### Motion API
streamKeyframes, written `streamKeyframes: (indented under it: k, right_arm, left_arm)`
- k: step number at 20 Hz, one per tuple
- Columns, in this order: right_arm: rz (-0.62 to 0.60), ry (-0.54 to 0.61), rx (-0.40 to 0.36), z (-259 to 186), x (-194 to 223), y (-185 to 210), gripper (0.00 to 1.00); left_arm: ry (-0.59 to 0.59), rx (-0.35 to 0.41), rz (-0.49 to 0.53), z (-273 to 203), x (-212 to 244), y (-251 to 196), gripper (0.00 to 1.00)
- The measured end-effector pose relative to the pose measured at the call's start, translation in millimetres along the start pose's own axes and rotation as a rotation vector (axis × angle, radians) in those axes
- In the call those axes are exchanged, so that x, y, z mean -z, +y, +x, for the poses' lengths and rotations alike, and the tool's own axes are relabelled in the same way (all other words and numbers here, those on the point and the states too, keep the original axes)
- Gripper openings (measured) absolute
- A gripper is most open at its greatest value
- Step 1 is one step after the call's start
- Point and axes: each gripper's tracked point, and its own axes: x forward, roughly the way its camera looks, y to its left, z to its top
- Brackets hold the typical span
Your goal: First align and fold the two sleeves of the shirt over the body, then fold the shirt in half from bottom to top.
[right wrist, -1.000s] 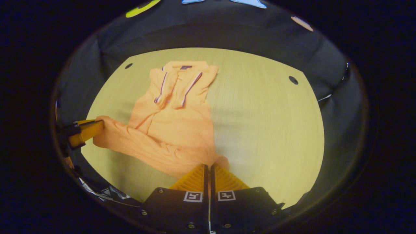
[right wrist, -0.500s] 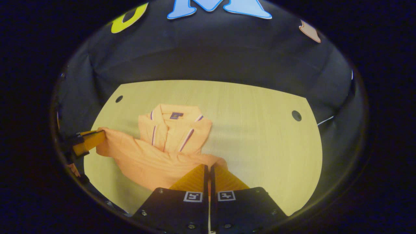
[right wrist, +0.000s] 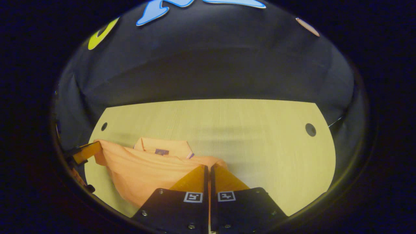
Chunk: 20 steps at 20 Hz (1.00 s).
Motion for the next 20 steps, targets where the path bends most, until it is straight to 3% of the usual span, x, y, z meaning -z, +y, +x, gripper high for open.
streamKeyframes:
  k: [10, 16, 17, 18, 19, 20]
  right_arm:
    - [0.023, -0.041, 0.020, 71, -14, -15, 0.02]
    - [0.015, -0.025, 0.014, 78, -8, -18, 0.03]
    - [0.016, -0.029, 0.012, 79, -7, -18, 0.02]
    - [0.018, -0.028, 0.016, 76, -7, -18, 0.11]
    - [0.022, -0.030, 0.006, 73, -8, -17, 0.11]
    - [0.026, -0.035, 0.001, 70, -10, -17, 0.22]
  left_arm:
    - [-0.068, 0.003, 0.096, 75, -10, -8, 0.05]
    - [-0.041, 0.013, 0.056, 89, 4, -8, 0.06]
    - [-0.038, 0.026, 0.051, 87, 6, -9, 0.08]
    - [-0.037, 0.025, 0.049, 84, 6, -9, 0.13]
    - [-0.035, 0.019, 0.049, 84, 5, -9, 0.26]
    - [-0.041, 0.021, 0.044, 79, 2, -9, 0.34]
